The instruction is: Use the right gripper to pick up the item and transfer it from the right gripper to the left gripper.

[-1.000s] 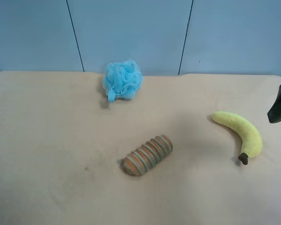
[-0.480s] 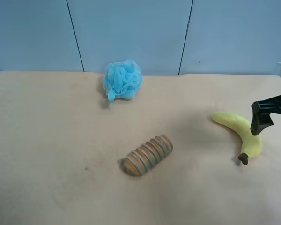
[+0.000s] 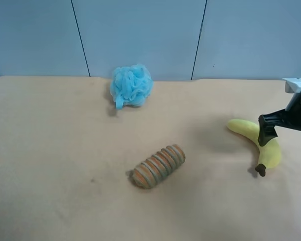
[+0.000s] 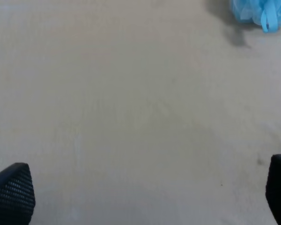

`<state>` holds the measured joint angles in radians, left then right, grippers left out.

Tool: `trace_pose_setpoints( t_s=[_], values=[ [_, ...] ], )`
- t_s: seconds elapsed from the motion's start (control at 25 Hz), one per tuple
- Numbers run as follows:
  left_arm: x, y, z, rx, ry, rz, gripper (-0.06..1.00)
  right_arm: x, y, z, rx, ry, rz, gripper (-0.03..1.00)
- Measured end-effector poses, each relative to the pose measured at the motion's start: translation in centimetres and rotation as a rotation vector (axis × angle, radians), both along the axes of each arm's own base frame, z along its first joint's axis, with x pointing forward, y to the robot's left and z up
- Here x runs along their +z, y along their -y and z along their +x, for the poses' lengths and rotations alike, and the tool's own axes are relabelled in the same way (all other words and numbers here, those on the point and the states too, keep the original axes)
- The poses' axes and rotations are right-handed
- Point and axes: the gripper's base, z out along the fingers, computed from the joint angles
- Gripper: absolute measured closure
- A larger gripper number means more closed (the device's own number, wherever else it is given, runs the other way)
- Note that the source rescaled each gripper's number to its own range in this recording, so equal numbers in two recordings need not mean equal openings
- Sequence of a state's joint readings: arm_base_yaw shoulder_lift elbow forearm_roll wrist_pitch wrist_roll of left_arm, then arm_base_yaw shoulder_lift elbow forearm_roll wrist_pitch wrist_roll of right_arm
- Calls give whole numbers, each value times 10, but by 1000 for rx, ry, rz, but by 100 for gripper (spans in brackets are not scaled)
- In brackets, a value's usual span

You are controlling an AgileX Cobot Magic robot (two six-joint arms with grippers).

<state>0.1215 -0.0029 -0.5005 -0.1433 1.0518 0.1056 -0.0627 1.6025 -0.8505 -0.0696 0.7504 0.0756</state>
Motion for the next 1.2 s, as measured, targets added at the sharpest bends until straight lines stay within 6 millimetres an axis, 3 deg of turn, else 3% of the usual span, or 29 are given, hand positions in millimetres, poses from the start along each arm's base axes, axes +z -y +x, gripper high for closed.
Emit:
trace_pose_setpoints(
  t_s=[0.6,0.72,0.88,1.2],
  values=[
    [0,0,0,0,0,0,-6,-59,1,16,21,-104,1,-3],
    [0,0,0,0,0,0,-6,-69,1,17,22,-117,3,1],
    [0,0,0,0,0,0,-6,-70,1,19,23,-104,3,16],
    [0,0,0,0,0,0,-6,-70,1,19,24,-97,2,66]
  ],
)
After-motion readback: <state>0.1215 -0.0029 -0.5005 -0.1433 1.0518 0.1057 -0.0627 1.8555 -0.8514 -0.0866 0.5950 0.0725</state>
